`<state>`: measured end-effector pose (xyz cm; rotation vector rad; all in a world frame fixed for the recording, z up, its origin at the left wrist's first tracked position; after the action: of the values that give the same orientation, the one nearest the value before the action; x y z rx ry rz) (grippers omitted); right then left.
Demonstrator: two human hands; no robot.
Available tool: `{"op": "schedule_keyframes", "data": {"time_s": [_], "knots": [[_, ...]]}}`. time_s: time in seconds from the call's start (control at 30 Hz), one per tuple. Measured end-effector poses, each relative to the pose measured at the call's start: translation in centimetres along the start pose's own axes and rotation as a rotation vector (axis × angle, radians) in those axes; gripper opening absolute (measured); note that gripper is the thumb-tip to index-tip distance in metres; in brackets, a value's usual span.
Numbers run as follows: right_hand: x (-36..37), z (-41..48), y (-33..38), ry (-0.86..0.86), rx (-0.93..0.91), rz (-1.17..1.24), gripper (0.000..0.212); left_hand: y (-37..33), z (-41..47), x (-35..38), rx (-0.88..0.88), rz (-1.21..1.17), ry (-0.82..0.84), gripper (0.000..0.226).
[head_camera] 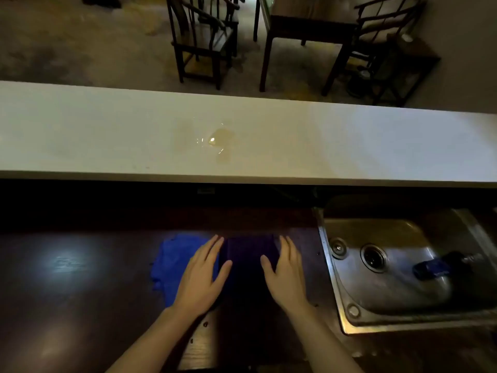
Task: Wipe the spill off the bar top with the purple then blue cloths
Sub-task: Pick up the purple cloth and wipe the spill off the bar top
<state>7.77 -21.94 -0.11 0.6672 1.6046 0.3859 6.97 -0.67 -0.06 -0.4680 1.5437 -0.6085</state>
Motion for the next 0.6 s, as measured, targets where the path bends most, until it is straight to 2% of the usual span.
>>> {"op": "schedule_keyframes", "data": {"time_s": [0.17,0.4,0.6], "knots": [[3.2,0.6,-2.4,0.177,0.238,0.118,0.078,0.7,-0.6,2.2,-0.069,-0.01,0.093,0.06],[4.4,2.3,-4.1,0.172,0.366,0.116,0.085,1.0,-0.3,4.6,-0.165,0.004,0.229,0.061],[6.3,3.1,-5.2,0.262,0.501,0.324,0.057,1.2,0.8,5.2,-0.249,-0.057,0.27,0.061]]}}
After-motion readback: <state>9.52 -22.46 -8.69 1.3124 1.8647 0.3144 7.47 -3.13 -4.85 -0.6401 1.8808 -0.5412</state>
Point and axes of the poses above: each hand's wrist, its own z-axis towards the middle knuckle, its own x-axis out of the palm, y = z × x, the point moved 7 cm from there along z, towards the middle knuckle, and after that the axes turned 1 degree about z, right-handed, at the moved point
